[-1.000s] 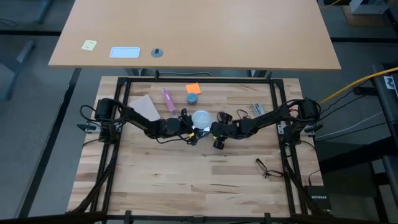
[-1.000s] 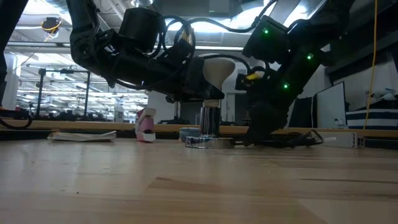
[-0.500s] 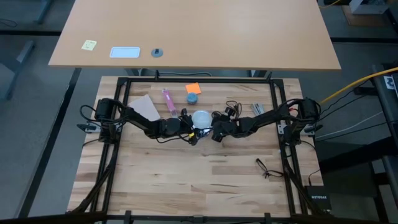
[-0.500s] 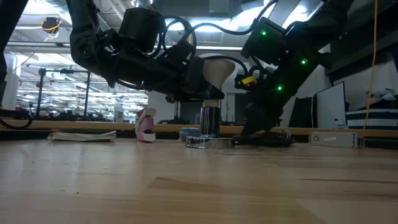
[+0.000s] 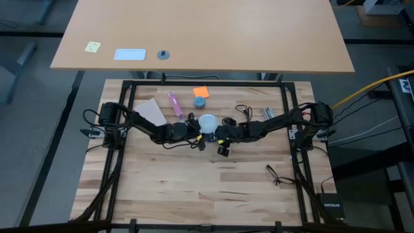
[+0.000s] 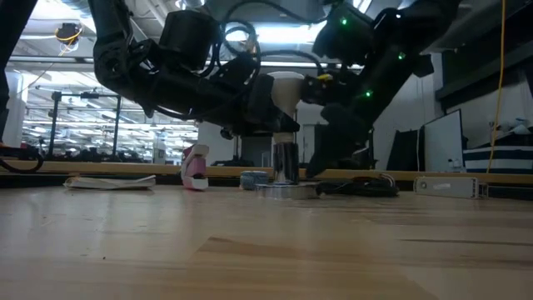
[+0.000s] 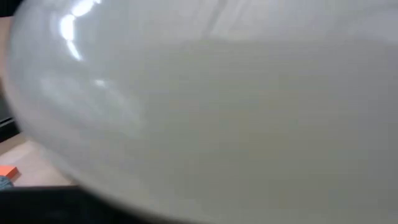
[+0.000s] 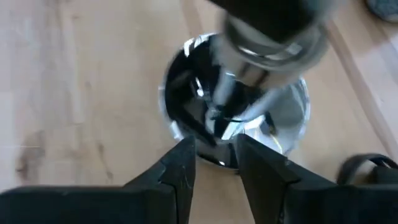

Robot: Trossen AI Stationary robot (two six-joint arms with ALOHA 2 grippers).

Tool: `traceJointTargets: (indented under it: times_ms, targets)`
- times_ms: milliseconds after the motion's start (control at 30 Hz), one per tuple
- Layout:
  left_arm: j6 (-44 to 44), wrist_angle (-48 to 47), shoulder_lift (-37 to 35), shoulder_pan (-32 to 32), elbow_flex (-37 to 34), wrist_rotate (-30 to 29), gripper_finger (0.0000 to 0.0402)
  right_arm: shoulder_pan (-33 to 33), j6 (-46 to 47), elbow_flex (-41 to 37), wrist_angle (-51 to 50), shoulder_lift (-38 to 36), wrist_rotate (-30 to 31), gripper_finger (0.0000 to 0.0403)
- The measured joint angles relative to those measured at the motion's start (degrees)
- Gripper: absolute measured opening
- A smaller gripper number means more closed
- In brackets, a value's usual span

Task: Screw lightbulb
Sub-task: Insert the lightbulb into the lamp

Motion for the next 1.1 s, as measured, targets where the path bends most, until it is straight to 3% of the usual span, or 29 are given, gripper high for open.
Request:
traceJointTargets:
  times_ms: [433,767,933,1100]
  targets:
    - [1.29,-0.51,0.02,-0.10,0.15,0.74,0.0141,6.49,-0.32,0.11,-0.05,0.00,8.84,0.0121]
    - [2.40,-0.49,0.02,-0.11,0.15,0.70,0.0141,9.76,-7.90,0.11,0.61,0.47,13.73,0.0121]
    - [2.40,-0.48,0.02,-0.09,0.15,0.61,0.0141,9.76,-14.73,0.09,4.62,3.24,14.11,0.0121]
    - [2.40,-0.49,0.02,-0.09,0.13,0.50,0.0141,9.65,-14.98,0.09,6.04,7.09,14.76,0.0121]
